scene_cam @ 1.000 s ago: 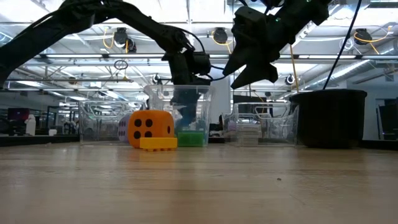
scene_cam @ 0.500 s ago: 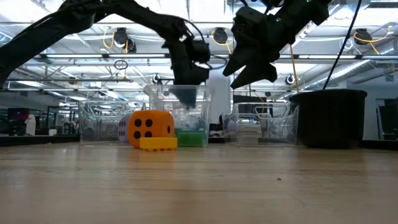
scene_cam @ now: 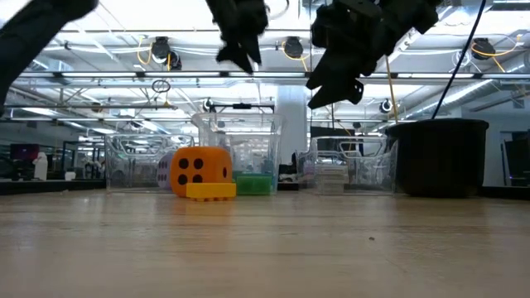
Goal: Pick & Place Toys
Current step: Put the orange die into the left transparent bin
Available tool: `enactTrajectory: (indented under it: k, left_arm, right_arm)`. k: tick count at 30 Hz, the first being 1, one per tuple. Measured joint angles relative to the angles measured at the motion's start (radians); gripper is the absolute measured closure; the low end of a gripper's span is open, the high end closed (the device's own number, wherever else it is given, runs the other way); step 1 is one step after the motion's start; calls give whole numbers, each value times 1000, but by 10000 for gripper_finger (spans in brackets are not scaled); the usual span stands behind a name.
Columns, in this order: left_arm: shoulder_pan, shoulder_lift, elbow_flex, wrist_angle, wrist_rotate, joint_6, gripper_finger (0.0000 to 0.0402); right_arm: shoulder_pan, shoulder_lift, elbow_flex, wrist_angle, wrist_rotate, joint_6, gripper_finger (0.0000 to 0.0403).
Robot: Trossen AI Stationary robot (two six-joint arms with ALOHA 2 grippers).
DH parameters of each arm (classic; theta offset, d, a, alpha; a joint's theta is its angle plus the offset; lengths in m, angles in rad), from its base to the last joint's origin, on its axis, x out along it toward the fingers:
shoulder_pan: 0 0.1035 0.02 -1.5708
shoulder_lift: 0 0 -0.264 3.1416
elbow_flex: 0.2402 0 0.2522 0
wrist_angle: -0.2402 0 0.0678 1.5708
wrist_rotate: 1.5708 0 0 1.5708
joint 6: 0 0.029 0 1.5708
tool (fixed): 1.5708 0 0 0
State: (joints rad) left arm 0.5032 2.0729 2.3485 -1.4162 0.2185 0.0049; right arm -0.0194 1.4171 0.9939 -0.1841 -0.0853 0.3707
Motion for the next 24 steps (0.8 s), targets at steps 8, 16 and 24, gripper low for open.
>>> enactTrajectory:
  k: [8, 16, 24]
  left_arm:
    - [-147, -221, -1, -27, -149, -109, 205]
    - [-387, -435, -263, 64, -397, -304, 233]
    - [-540, -694, -831, 403, -479, -518, 258]
  right_arm:
    - [-38, -48, 0, -6, -71, -93, 177]
    - [-47, -52, 0, 54, -179, -84, 180]
    - [-45, -52, 0, 149, -206, 42, 182]
